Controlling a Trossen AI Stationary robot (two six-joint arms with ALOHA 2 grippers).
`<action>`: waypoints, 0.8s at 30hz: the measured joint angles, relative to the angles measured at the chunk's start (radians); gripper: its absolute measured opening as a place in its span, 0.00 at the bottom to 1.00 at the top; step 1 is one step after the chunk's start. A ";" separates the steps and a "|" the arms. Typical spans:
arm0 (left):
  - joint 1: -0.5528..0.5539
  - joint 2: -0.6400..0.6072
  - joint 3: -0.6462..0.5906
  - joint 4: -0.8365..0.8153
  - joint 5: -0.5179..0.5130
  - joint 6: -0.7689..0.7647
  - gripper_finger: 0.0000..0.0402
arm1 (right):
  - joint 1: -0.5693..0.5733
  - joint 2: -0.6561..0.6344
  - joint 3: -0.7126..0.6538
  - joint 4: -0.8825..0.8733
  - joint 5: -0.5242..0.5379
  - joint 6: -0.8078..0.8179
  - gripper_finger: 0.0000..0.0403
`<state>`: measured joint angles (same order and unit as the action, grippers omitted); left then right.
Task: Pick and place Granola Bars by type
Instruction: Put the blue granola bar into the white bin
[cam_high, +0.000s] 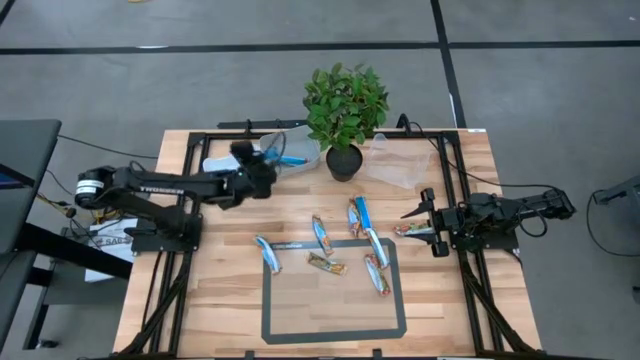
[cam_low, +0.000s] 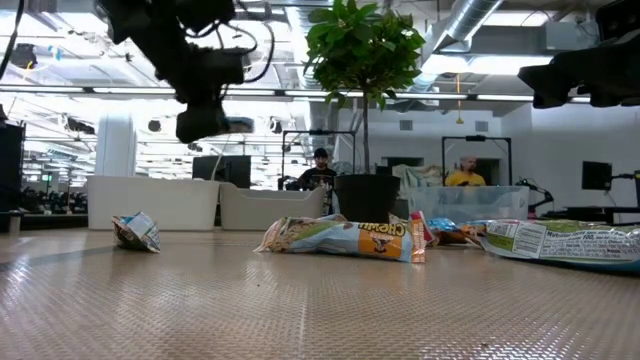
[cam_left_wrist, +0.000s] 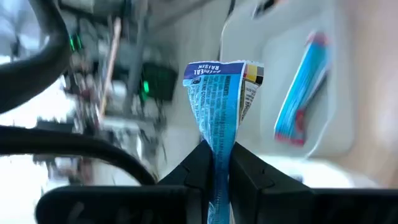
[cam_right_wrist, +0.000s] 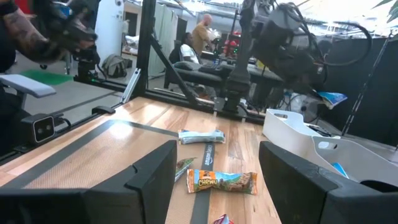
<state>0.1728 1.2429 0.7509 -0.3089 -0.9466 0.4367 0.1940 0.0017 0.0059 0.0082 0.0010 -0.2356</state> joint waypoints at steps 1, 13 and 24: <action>0.023 -0.004 0.000 -0.041 0.000 -0.036 0.08 | 0.000 0.000 0.000 0.000 0.000 0.000 0.56; 0.210 -0.006 0.000 -0.410 0.357 -0.373 0.07 | 0.000 0.000 0.000 0.000 0.000 0.000 0.56; 0.233 -0.006 0.000 -0.399 0.323 -0.377 0.08 | 0.000 0.000 0.000 0.000 0.000 0.000 0.56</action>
<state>0.4054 1.2369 0.7506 -0.7080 -0.6238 0.0597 0.1940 0.0017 0.0060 0.0080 0.0010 -0.2356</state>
